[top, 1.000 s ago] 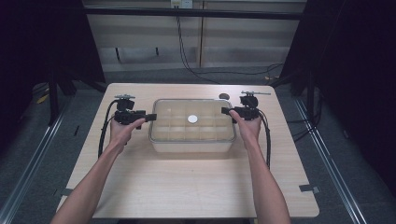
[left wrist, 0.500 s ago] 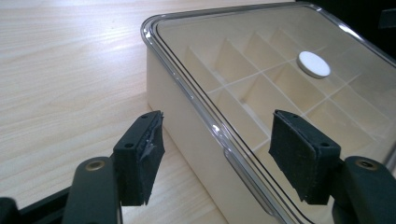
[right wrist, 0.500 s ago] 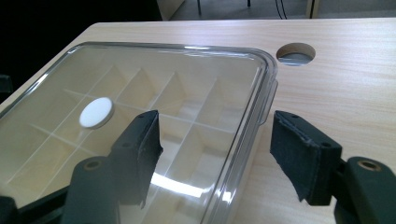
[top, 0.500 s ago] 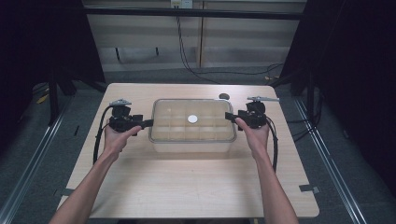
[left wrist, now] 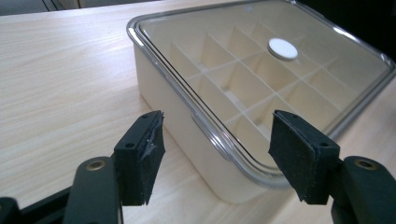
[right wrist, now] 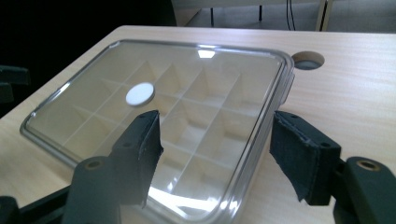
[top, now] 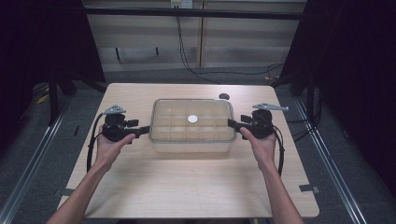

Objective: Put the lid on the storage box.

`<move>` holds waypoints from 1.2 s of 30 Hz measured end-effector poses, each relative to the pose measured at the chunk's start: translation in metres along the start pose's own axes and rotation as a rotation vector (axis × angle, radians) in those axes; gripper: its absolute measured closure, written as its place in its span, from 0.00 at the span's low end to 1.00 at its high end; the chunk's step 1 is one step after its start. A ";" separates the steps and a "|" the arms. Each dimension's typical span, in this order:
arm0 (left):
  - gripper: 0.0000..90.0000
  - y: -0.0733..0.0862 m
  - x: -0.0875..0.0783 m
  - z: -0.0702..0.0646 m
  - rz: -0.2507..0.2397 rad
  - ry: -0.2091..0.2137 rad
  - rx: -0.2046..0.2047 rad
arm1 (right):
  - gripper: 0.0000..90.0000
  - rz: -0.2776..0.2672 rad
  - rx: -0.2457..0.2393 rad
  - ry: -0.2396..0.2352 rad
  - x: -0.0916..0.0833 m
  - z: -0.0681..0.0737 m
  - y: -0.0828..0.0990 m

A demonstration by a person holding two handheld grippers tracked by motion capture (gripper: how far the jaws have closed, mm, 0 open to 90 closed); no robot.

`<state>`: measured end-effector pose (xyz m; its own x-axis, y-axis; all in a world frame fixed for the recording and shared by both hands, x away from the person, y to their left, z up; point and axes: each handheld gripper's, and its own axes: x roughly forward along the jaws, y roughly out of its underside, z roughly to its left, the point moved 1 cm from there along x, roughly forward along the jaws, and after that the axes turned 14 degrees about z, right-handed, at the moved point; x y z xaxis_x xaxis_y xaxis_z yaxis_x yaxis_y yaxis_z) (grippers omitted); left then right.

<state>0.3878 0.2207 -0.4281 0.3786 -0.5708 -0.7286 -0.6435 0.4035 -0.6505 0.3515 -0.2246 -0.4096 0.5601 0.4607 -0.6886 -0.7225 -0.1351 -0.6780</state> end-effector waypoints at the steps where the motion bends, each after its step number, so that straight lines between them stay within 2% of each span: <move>1: 0.39 0.002 -0.002 -0.002 -0.001 0.000 0.004 | 0.37 0.000 0.002 -0.006 -0.002 0.001 0.003; 6: 0.41 0.013 -0.010 -0.013 -0.003 0.014 0.032 | 0.37 -0.004 -0.003 -0.017 -0.012 0.006 0.019; 8: 0.42 0.020 -0.014 -0.019 -0.003 -0.011 0.053 | 0.37 -0.003 -0.001 -0.021 -0.016 0.007 0.026; 14: 0.41 0.040 -0.023 -0.032 -0.009 -0.002 0.076 | 0.36 -0.010 -0.004 -0.024 -0.030 0.008 0.048; 19: 0.39 0.055 -0.030 -0.041 0.013 -0.019 0.108 | 0.36 -0.010 -0.016 -0.019 -0.041 0.013 0.060; 28: 0.35 0.085 -0.037 -0.042 0.038 -0.010 0.054 | 0.35 -0.005 -0.007 -0.020 -0.054 0.019 0.089; 32: 0.31 0.097 -0.040 -0.046 0.054 -0.020 0.040 | 0.34 0.003 -0.001 -0.028 -0.056 0.024 0.103; 36: 0.30 0.111 -0.041 -0.052 0.071 -0.001 0.017 | 0.33 0.024 -0.011 -0.026 -0.058 0.030 0.115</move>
<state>0.2662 0.2516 -0.4596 0.3328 -0.5396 -0.7733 -0.6571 0.4555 -0.6006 0.2239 -0.2402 -0.4401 0.5320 0.4795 -0.6979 -0.7308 -0.1563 -0.6645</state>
